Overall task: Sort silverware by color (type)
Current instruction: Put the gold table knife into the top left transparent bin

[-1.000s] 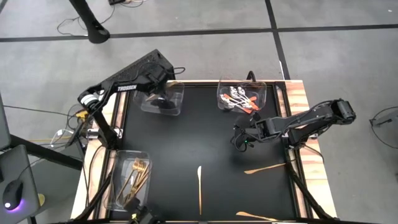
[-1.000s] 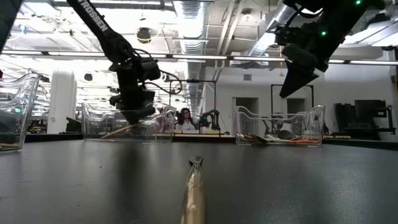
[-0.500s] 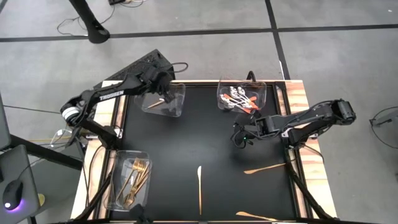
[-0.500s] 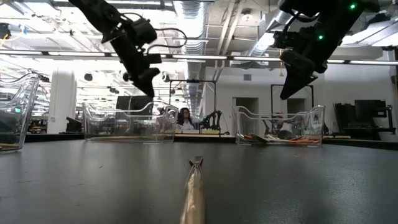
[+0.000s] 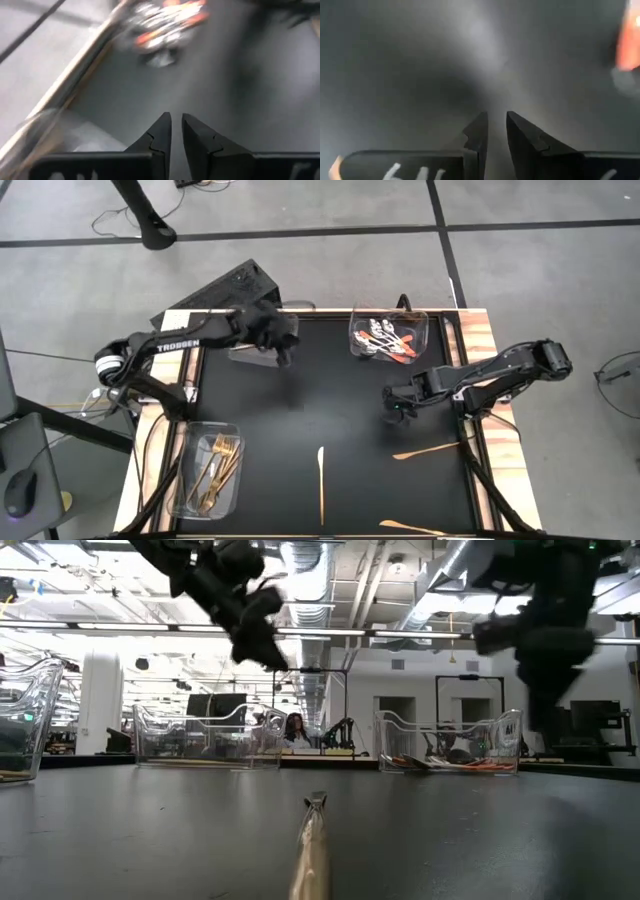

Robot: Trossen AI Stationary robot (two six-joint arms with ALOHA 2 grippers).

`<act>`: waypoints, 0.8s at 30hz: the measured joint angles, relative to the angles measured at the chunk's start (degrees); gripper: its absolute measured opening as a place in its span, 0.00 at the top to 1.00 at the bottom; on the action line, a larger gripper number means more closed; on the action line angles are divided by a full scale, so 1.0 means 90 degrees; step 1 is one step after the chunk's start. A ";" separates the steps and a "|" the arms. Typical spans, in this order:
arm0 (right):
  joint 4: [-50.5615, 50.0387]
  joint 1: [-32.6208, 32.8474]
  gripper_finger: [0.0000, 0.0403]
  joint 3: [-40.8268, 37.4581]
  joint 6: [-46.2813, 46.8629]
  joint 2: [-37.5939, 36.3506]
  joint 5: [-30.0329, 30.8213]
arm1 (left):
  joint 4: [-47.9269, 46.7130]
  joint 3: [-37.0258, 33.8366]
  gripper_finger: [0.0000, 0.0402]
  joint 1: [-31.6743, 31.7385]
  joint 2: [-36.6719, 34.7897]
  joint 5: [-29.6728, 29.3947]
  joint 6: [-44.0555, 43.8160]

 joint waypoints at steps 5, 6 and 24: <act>-0.0069 0.0518 0.76 -0.0113 0.0033 0.0005 -0.1331 | 0.1563 -0.0505 0.89 -0.1112 0.0000 -0.0435 0.0022; -0.0086 0.0650 0.75 -0.0114 0.0109 0.0005 -0.1495 | 0.1805 -0.0606 0.88 -0.1274 0.0000 -0.0561 -0.0016; -0.0092 0.3098 0.57 -0.0657 0.2148 0.0003 -0.1493 | 0.3157 -0.1696 0.69 -0.2520 0.0000 -0.1663 -0.0434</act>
